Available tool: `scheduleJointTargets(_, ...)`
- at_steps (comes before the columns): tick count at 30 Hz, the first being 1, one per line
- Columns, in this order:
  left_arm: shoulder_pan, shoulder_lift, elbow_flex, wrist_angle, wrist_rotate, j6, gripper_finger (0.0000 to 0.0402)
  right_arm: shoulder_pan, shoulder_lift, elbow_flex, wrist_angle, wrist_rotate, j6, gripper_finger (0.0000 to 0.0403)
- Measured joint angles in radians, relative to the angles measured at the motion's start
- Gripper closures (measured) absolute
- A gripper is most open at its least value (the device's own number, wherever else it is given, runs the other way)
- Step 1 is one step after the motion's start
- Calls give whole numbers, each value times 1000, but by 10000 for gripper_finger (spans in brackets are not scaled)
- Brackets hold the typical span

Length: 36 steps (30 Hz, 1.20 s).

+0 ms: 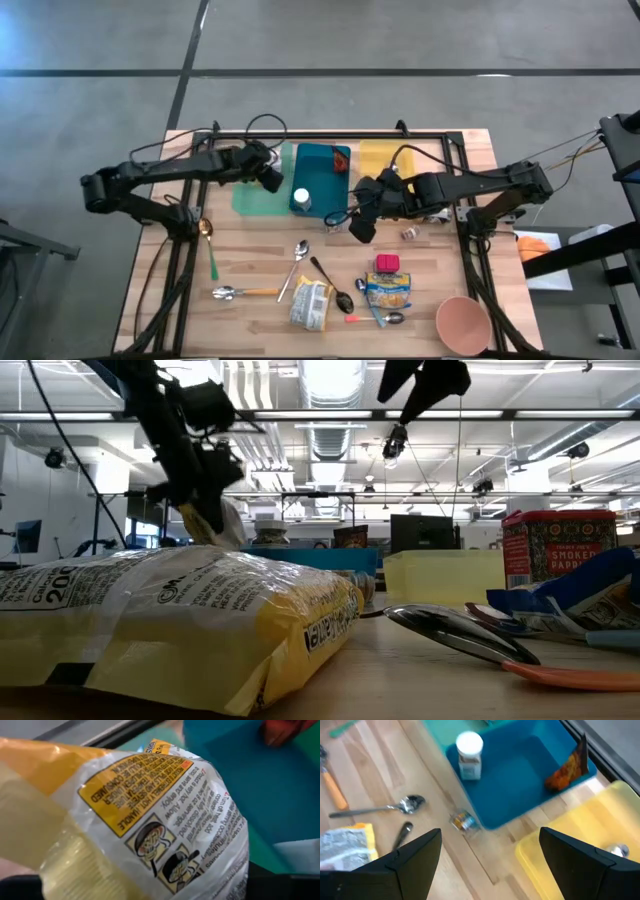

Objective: Pick & Place Food Item
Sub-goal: Put the top yellow noodle pack into the green bin

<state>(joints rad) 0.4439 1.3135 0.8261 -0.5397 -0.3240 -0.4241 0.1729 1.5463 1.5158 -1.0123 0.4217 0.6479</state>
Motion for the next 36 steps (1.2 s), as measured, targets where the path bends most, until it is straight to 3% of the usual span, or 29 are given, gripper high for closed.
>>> scheduleJointTargets(7,75,67,-64,111,108,138,277,16,0,-6,-32,0,26,69)
scheduleJointTargets(15,148,62,-153,184,131,80,274,20,0,-49,-32,-3,60,69)
scheduleJointTargets(27,155,60,-127,115,184,30,72,19,0,-58,-32,-2,67,69)
scheduleJointTargets(32,154,56,-78,30,186,31,20,20,0,-58,-33,-3,71,69)
scheduleJointTargets(36,155,46,-32,-30,186,59,6,27,0,-58,-50,-31,-8,69)
